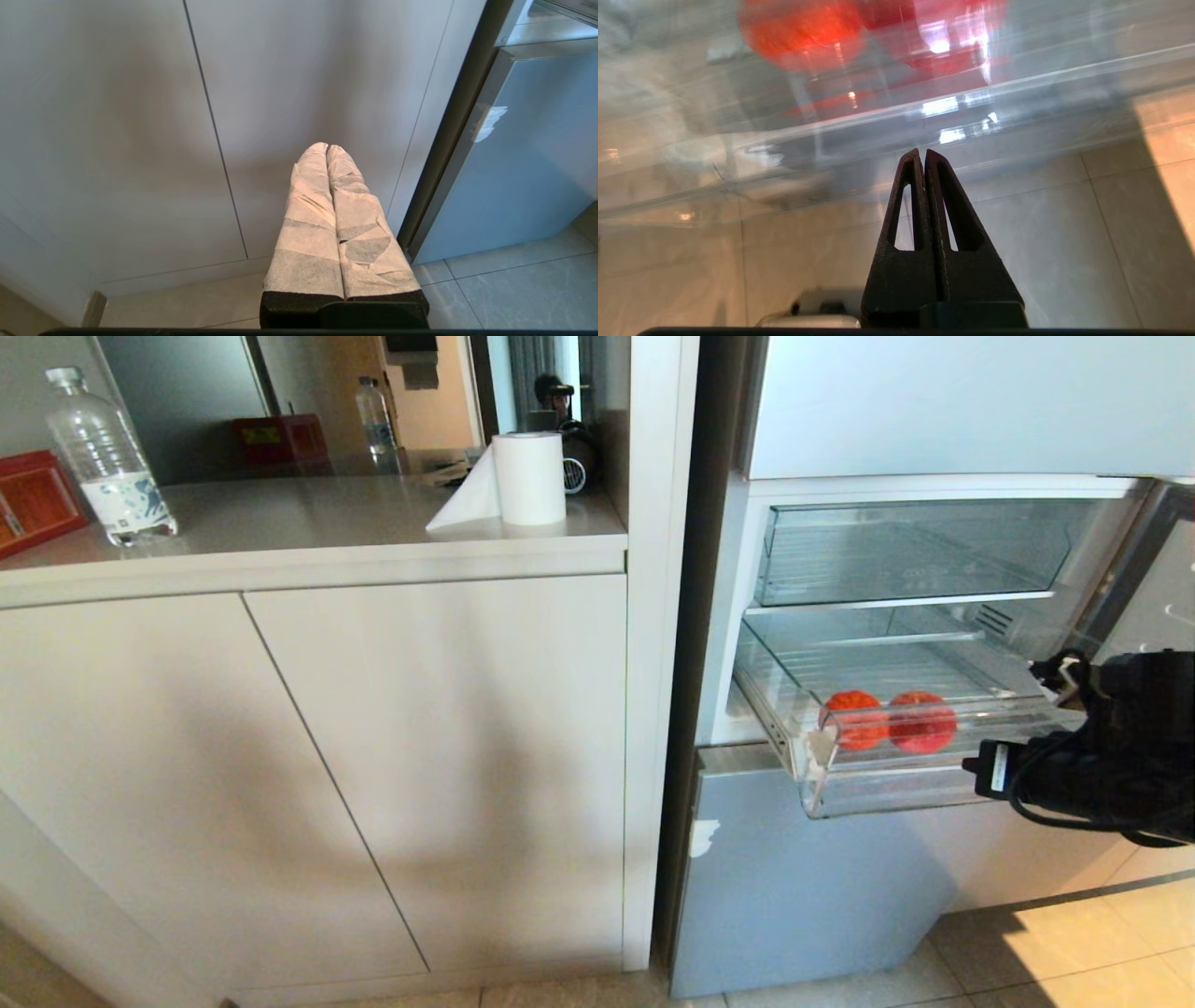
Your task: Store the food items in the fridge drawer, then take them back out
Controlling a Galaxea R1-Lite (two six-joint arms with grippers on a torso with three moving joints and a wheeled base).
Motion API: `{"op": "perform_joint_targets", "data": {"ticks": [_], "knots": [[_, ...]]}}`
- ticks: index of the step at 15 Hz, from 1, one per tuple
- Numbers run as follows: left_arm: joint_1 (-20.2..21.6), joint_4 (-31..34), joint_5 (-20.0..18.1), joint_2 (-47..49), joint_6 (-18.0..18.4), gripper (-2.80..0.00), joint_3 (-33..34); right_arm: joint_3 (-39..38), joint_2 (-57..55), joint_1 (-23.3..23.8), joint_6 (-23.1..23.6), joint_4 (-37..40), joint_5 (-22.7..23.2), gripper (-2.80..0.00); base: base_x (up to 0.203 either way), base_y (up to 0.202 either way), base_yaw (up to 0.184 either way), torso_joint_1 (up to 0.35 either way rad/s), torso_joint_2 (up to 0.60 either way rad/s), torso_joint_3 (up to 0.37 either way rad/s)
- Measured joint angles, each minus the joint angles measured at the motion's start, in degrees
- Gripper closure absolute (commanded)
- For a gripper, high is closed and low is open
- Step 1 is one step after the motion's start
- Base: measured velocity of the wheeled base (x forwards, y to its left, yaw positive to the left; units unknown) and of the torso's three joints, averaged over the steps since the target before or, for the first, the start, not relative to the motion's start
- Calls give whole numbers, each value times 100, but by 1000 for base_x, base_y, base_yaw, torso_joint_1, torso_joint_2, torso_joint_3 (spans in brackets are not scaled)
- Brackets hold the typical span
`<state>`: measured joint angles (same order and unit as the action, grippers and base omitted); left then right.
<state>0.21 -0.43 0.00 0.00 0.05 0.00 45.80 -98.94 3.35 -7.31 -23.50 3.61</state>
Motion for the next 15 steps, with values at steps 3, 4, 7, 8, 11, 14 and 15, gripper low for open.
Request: {"op": "perform_joint_targets", "data": {"ticks": [3, 4, 7, 8, 11, 14, 15], "knots": [[4, 2, 0, 0, 2, 0, 0, 1110, -1107, -128, -310, -697, 54, 0, 0, 0, 0, 0, 0, 0], [4, 2, 0, 0, 2, 0, 0, 1378, -1404, -222, -556, -1106, 71, 0, 0, 0, 0, 0, 0, 0], [4, 2, 0, 0, 2, 0, 0, 1288, -1659, -338, -948, -1558, 136, 0, 0, 0, 0, 0, 0, 0], [4, 2, 0, 0, 2, 0, 0, 1039, -1480, -346, -993, -1577, 221, 0, 0, 0, 0, 0, 0, 0], [4, 2, 0, 0, 2, 0, 0, -22, -430, -360, -1066, -1585, 419, 0, 0, 0, 0, 0, 0, 0], [4, 2, 0, -2, 2, 0, 0, -1337, 1151, -346, -1042, -1404, 457, 0, 0, 0, 0, 0, 0, 0], [4, 2, 0, 0, 2, 0, 0, -1723, 1722, -343, -1021, -1273, 459, 0, 0, 0, 0, 0, 0, 0]]}}
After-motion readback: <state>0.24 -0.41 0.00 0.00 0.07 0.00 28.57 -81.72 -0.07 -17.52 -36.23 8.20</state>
